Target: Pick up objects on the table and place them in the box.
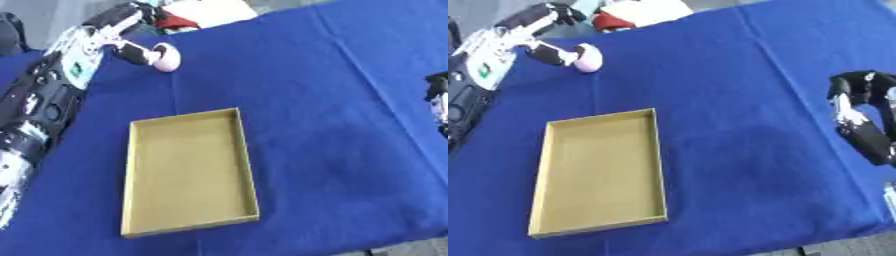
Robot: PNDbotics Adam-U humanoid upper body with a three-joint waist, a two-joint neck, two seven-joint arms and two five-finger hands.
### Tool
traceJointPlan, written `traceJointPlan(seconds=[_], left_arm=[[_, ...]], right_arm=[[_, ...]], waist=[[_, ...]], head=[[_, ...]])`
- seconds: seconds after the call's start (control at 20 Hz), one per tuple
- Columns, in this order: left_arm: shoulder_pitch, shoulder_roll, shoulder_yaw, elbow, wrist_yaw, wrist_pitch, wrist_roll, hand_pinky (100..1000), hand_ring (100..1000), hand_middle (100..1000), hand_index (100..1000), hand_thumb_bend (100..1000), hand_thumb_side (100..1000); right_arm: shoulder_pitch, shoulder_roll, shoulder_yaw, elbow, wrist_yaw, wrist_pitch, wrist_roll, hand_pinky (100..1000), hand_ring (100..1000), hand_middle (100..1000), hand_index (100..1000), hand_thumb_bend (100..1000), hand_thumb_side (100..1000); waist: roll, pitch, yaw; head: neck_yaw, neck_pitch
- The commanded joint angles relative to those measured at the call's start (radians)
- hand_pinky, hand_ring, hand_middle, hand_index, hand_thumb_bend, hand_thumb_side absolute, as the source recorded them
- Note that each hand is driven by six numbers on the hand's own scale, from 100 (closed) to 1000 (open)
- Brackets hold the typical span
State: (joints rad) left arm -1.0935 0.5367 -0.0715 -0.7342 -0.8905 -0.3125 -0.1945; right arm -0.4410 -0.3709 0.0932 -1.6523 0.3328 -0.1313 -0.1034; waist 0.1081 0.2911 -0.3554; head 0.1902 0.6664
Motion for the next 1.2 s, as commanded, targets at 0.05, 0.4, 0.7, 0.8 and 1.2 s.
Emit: traceJointPlan(seconds=[0.05,0.4,0.7,0.8,1.2], left_arm=[[-0.028,-0.002,0.043,0.016,-0.131,-0.004,0.043,852,818,797,888,252,196],[-0.023,-0.016,0.058,0.059,-0.244,0.027,0.039,821,801,791,867,252,228],[-0.017,-0.021,0.064,0.055,-0.240,0.003,0.025,637,598,575,677,100,169],[-0.015,-0.019,0.064,0.036,-0.208,-0.013,0.070,616,531,493,597,100,173],[0.006,0.018,0.002,-0.105,-0.026,-0.072,0.147,601,495,412,514,100,190]], right_arm=[[-0.018,-0.008,-0.002,-0.021,-0.005,-0.005,0.001,500,556,510,685,100,703],[-0.017,-0.006,-0.004,-0.019,-0.008,-0.005,0.000,500,556,509,685,100,707],[-0.016,-0.005,-0.005,-0.017,-0.009,-0.005,-0.001,500,556,509,685,100,711],[-0.014,-0.005,-0.006,-0.016,-0.009,-0.005,-0.001,500,556,509,685,100,712],[-0.003,-0.007,-0.011,-0.011,-0.003,-0.004,-0.003,501,557,510,685,100,708]], waist=[[-0.007,-0.016,-0.002],[-0.009,-0.011,-0.004],[-0.012,-0.010,-0.001],[-0.014,-0.012,0.001],[-0.024,-0.031,0.046]], head=[[0.004,-0.010],[0.004,-0.008],[0.002,-0.005],[0.001,-0.003],[-0.012,0.010]])
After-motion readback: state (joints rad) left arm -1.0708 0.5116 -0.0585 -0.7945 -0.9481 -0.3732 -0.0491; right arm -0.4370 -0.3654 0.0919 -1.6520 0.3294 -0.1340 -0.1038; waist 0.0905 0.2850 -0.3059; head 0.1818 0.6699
